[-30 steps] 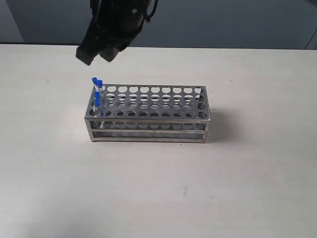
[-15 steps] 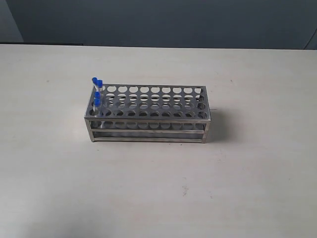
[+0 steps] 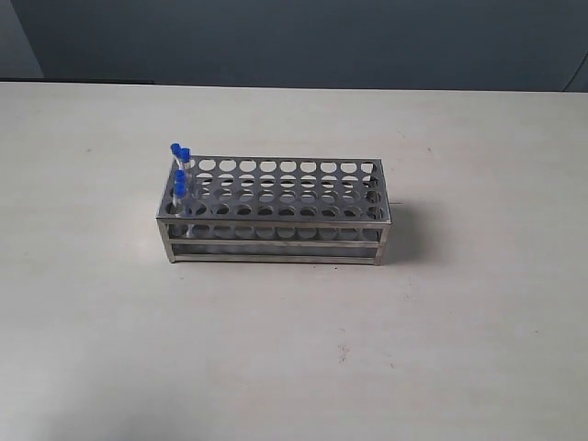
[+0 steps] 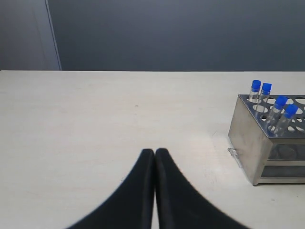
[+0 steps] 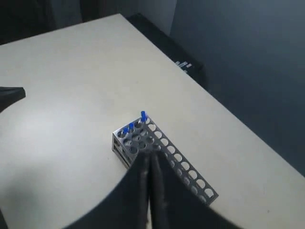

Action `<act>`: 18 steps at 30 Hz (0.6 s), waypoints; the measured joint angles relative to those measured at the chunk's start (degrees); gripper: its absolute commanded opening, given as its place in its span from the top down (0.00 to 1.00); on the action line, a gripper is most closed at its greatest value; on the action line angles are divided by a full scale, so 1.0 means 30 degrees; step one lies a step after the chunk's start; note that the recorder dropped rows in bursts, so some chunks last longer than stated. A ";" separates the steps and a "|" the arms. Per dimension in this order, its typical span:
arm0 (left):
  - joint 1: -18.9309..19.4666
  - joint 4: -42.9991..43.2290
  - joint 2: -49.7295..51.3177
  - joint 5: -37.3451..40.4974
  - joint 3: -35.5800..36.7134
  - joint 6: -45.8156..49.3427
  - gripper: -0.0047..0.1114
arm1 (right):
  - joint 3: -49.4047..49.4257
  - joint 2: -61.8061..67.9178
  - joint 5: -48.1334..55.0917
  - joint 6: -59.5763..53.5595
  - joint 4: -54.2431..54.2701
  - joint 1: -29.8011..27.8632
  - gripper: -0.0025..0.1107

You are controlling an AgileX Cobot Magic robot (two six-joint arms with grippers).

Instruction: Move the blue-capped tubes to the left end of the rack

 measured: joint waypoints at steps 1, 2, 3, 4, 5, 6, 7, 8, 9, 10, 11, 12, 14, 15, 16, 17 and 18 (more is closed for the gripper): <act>0.0000 0.0000 0.0000 0.0000 0.0000 0.0000 0.95 | 0.0000 -0.0322 0.0000 0.0000 0.0000 0.0000 0.98; 0.0000 0.0000 0.0000 0.0000 0.0000 0.0000 0.95 | 0.0000 -0.0618 0.0000 0.0000 -0.0081 0.0000 0.98; 0.0000 0.0000 0.0000 0.0000 0.0000 0.0000 0.95 | 0.0054 -0.0903 0.0000 0.0024 -0.0234 0.0000 0.98; 0.0000 0.0000 0.0000 0.0000 0.0000 0.0000 0.95 | 0.0188 -0.1147 0.0000 0.0042 -0.0270 0.0000 0.98; 0.0000 0.0000 0.0000 0.0000 0.0000 0.0000 0.95 | 0.0440 -0.1472 -0.0034 0.0042 -0.0350 0.0000 0.98; 0.0000 0.0000 0.0000 0.0000 0.0000 0.0000 0.95 | 0.0837 -0.1844 -0.0034 0.0073 -0.0344 -0.0166 0.98; 0.0000 0.0000 0.0000 0.0000 0.0000 0.0000 0.95 | 0.1265 -0.2196 -0.0034 0.0073 -0.0233 -0.0402 0.98; 0.0000 0.0000 0.0000 0.0000 0.0000 0.0000 0.95 | 0.1943 -0.2694 -0.0074 0.0073 -0.0026 -0.0838 0.98; 0.0000 0.0000 0.0000 0.0000 0.0000 0.0000 0.95 | 0.2777 -0.3239 -0.0142 0.0073 0.0253 -0.1420 0.98; 0.0000 0.0000 0.0000 0.0000 0.0000 0.0000 0.95 | 0.3561 -0.3834 -0.0348 0.0073 0.0510 -0.1972 0.98; 0.0000 0.0000 0.0000 0.0000 0.0000 0.0000 0.95 | 0.4648 -0.4485 -0.0781 0.0073 0.0732 -0.2743 0.98; 0.0000 0.0000 0.0000 0.0000 0.0000 0.0000 0.95 | 0.5850 -0.5189 -0.1484 0.0073 0.1018 -0.3570 0.98; 0.0000 0.0000 0.0000 0.0000 0.0000 0.0000 0.95 | 0.8538 -0.6523 -0.3052 0.0073 0.1363 -0.5299 0.98; 0.0000 0.0000 0.0000 0.0000 0.0000 0.0000 0.95 | 1.0004 -0.7288 -0.4024 0.0073 0.1415 -0.6152 0.98; 0.0000 0.0000 0.0000 0.0000 0.0000 0.0000 0.95 | 1.1527 -0.8067 -0.5042 0.0073 0.1498 -0.6985 0.98; 0.0000 0.0000 0.0000 0.0000 0.0000 0.0000 0.95 | 1.2779 -0.8694 -0.6080 0.0073 0.1498 -0.7631 0.98; 0.0000 0.0000 0.0000 0.0000 0.0000 0.0000 0.95 | 1.4384 -0.9491 -0.7124 0.0073 0.1498 -0.8409 0.98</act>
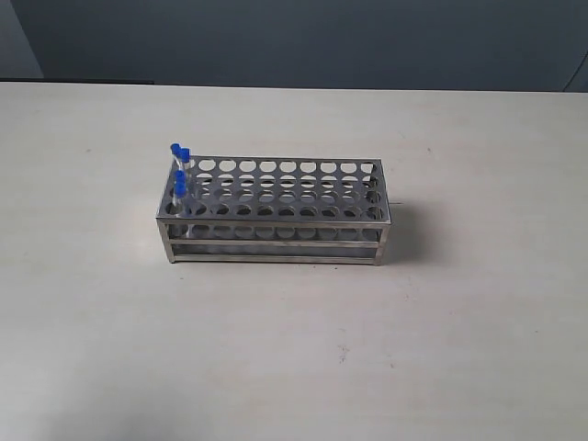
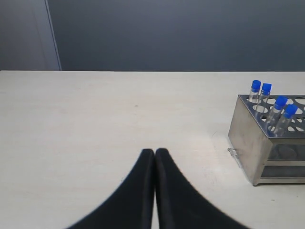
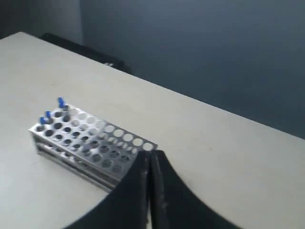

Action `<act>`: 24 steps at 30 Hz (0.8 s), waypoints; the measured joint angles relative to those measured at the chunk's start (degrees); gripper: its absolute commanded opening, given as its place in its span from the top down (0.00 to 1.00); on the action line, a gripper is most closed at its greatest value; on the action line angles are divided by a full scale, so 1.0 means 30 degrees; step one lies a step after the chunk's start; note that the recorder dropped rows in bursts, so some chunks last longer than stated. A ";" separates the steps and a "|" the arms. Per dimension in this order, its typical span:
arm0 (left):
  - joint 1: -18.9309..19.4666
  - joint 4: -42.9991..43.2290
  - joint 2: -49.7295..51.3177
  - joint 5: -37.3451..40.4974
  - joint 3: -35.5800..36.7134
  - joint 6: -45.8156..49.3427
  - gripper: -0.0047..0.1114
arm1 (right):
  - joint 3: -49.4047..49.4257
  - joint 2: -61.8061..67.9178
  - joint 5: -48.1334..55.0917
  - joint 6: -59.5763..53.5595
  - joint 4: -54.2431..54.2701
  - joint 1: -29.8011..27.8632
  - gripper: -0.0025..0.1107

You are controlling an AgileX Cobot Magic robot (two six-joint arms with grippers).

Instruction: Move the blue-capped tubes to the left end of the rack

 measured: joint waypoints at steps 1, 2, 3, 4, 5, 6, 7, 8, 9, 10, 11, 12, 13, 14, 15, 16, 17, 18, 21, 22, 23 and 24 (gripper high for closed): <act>0.0000 0.0000 0.0000 0.0000 0.0000 0.0000 0.95 | 0.1625 -0.0798 -0.1063 0.0000 0.0000 -0.0734 0.98; 0.0000 0.0000 0.0000 0.0000 0.0000 0.0000 0.95 | 0.2937 -0.1432 -0.1927 0.0000 0.0000 -0.1292 0.98; 0.0000 0.0000 0.0000 0.0000 0.0000 0.0000 0.95 | 0.4570 -0.2194 -0.3068 0.0000 0.0000 -0.1935 0.98; 0.0000 0.0000 0.0000 0.0000 0.0000 0.0000 0.95 | 0.6178 -0.2930 -0.4229 0.0000 -0.0078 -0.2543 0.98; 0.0000 0.0000 0.0000 0.0000 0.0000 0.0000 0.95 | 0.7736 -0.3611 -0.5177 0.0000 -0.0173 -0.3112 0.98; 0.0000 0.0000 0.0000 0.0000 0.0000 0.0000 0.95 | 0.9232 -0.4261 -0.6372 0.0000 -0.0320 -0.3657 0.98; 0.0000 0.0000 0.0000 0.0000 0.0000 0.0000 0.95 | 1.0629 -0.4850 -0.7570 -0.0047 -0.0434 -0.4202 0.98; 0.0000 0.0000 0.0000 0.0000 0.0000 0.0000 0.95 | 1.1653 -0.5275 -0.8519 -0.0047 -0.0506 -0.4632 0.98; 0.0000 0.0000 0.0000 0.0000 0.0000 0.0000 0.95 | 1.3026 -0.5864 -0.9812 -0.0047 -0.0507 -0.5264 0.98; 0.0000 0.0000 0.0000 0.0000 0.0000 0.0000 0.95 | 1.3808 -0.6211 -1.0595 -0.0083 -0.0507 -0.5669 0.98; 0.0000 0.0000 0.0000 0.0000 0.0000 0.0000 0.95 | 1.4494 -0.6521 -1.1489 -0.0083 -0.0507 -0.6059 0.98; 0.0000 0.0000 0.0000 0.0000 0.0000 0.0000 0.95 | 1.5359 -0.6944 -1.2193 -0.0083 -0.0507 -0.6585 0.98; 0.0000 0.0000 0.0000 0.0000 0.0000 0.0000 0.95 | 1.5826 -0.7216 -1.2763 -0.0083 -0.0507 -0.6892 0.98; 0.0000 0.0000 0.0000 0.0000 0.0000 0.0000 0.95 | 1.6230 -0.7553 -1.3154 -0.0083 -0.0507 -0.7234 0.98; 0.0000 0.0000 0.0000 0.0000 0.0000 0.0000 0.95 | 1.6728 -0.7887 -1.3596 -0.0083 -0.0507 -0.7515 0.98; 0.0000 0.0000 0.0000 0.0000 0.0000 0.0000 0.95 | 1.7007 -0.8232 -1.3805 -0.0083 -0.0507 -0.7734 0.98; 0.0000 0.0000 0.0000 0.0000 0.0000 0.0000 0.95 | 1.7312 -0.8522 -1.3948 -0.0083 -0.0507 -0.7871 0.98; 0.0000 0.0000 0.0000 0.0000 0.0000 0.0000 0.95 | 1.7580 -0.8968 -1.4054 -0.0083 -0.0507 -0.8015 0.98; 0.0000 0.0000 0.0000 0.0000 0.0000 0.0000 0.95 | 1.8242 -0.9938 -1.4090 -0.0121 -0.0507 -0.8104 0.98; 0.0000 0.0000 0.0000 0.0000 0.0000 0.0000 0.95 | 1.8401 -1.0197 -1.4090 -0.0121 -0.0507 -0.8104 0.98; 0.0000 0.0000 0.0000 0.0000 0.0000 0.0000 0.95 | 1.8547 -1.0496 -1.4090 -0.0121 -0.0507 -0.8104 0.98; 0.0000 0.0000 0.0000 0.0000 0.0000 0.0000 0.95 | 1.8634 -1.0765 -1.4090 -0.0121 -0.0507 -0.8104 0.98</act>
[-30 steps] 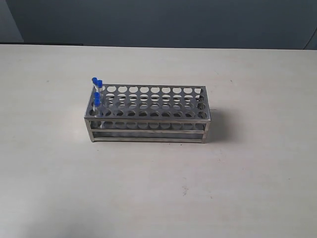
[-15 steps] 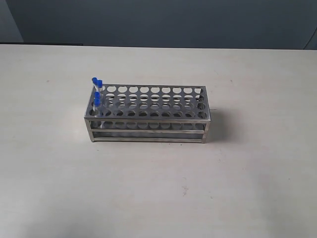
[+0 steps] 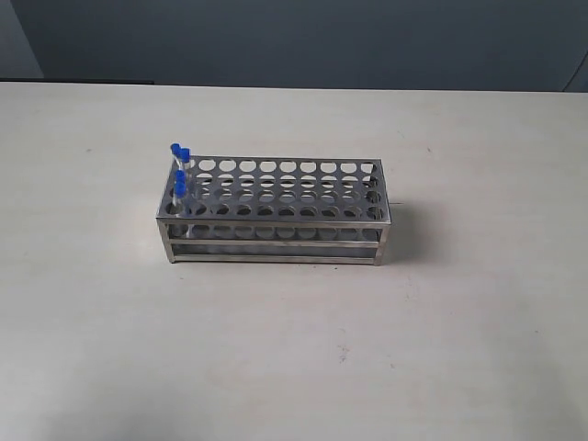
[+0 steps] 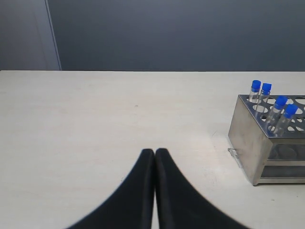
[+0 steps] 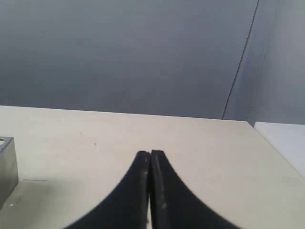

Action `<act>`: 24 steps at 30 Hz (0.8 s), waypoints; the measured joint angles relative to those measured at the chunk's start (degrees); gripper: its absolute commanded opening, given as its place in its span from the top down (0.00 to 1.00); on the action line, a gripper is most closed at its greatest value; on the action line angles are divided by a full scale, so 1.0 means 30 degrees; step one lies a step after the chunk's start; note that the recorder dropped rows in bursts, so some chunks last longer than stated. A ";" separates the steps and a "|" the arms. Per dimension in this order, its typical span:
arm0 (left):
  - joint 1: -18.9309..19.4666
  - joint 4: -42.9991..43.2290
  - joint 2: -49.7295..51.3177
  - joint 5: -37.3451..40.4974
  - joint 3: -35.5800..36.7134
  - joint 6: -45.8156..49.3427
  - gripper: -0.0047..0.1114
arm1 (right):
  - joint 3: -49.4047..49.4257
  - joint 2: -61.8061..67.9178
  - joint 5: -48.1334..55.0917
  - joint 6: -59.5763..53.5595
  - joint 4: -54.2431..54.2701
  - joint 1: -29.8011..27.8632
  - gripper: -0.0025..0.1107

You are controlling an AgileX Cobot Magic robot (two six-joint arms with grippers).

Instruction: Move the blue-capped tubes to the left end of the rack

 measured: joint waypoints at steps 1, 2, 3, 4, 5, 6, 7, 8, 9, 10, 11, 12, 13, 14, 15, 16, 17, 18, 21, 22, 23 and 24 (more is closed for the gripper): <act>0.0000 0.0000 0.0000 0.0000 0.0000 0.0000 0.95 | 0.0048 -0.0185 0.0000 0.0000 0.0000 0.0000 0.98; 0.0000 0.0000 0.0000 0.0000 0.0000 0.0000 0.95 | 0.0048 -0.0298 0.0000 0.0000 0.0000 0.0000 0.98; 0.0000 0.0000 0.0000 0.0000 0.0000 0.0000 0.95 | 0.0048 -0.0351 0.0000 0.0000 0.0000 0.0000 0.98; 0.0000 0.0000 0.0000 0.0000 0.0000 0.0000 0.95 | 0.0048 -0.0368 0.0000 0.0000 0.0000 0.0000 0.98; 0.0000 0.0000 0.0000 0.0000 0.0000 0.0000 0.95 | 0.0048 -0.0363 0.0000 0.0000 0.0000 0.0000 0.98; 0.0000 0.0000 0.0000 0.0000 0.0000 0.0000 0.95 | 0.0048 -0.0363 0.0000 0.0000 0.0000 0.0000 0.98; 0.0000 0.0000 0.0000 0.0000 0.0000 0.0000 0.95 | 0.0048 -0.0363 0.0000 0.0000 0.0000 0.0000 0.98; 0.0000 0.0000 0.0000 0.0000 0.0000 0.0000 0.95 | 0.0048 -0.0363 0.0000 0.0000 0.0000 0.0000 0.98; 0.0000 0.0000 0.0000 0.0000 0.0000 0.0000 0.95 | 0.0048 -0.0363 0.0000 0.0000 0.0000 0.0000 0.98; 0.0000 0.0000 0.0000 0.0000 0.0000 0.0000 0.95 | 0.0048 -0.0363 0.0000 0.0000 0.0000 0.0000 0.98; 0.0000 0.0000 0.0000 0.0000 0.0000 0.0000 0.95 | 0.0048 -0.0363 0.0000 0.0000 0.0000 0.0000 0.98; 0.0000 0.0000 0.0000 0.0000 0.0000 0.0000 0.95 | 0.0048 -0.0363 0.0000 0.0000 0.0000 0.0000 0.98; 0.0000 0.0000 0.0000 0.0000 0.0000 0.0000 0.95 | 0.0048 -0.0363 0.0000 0.0000 0.0000 0.0000 0.98; 0.0000 0.0000 0.0000 0.0000 0.0000 0.0000 0.95 | 0.0048 -0.0363 0.0000 0.0000 0.0000 0.0000 0.98; 0.0000 0.0000 0.0000 0.0000 0.0000 0.0000 0.95 | 0.0048 -0.0363 0.0000 0.0000 0.0000 0.0000 0.98; 0.0000 0.0000 0.0000 0.0000 0.0000 0.0000 0.95 | 0.0048 -0.0363 0.0000 0.0000 0.0000 0.0000 0.98; 0.0000 0.0000 0.0000 0.0000 0.0000 0.0000 0.95 | 0.0048 -0.0363 0.0000 0.0000 0.0000 0.0000 0.98; 0.0000 0.0000 0.0000 0.0000 0.0000 0.0000 0.95 | 0.0048 -0.0363 0.0000 0.0000 0.0000 0.0000 0.98; 0.0000 0.0000 0.0000 0.0000 0.0000 0.0000 0.95 | 0.0048 -0.0363 -0.0012 0.0000 0.0000 0.0000 0.98; 0.0000 0.0000 0.0000 0.0000 0.0000 0.0000 0.95 | 0.0048 -0.0363 -0.0012 0.0000 0.0000 0.0000 0.98; 0.0000 0.0000 0.0000 0.0000 0.0000 0.0000 0.95 | 0.0048 -0.0363 -0.0012 0.0000 0.0000 0.0000 0.98; 0.0000 0.0000 0.0000 0.0000 0.0000 0.0000 0.95 | 0.0048 -0.0363 -0.0012 0.0000 0.0000 0.0000 0.98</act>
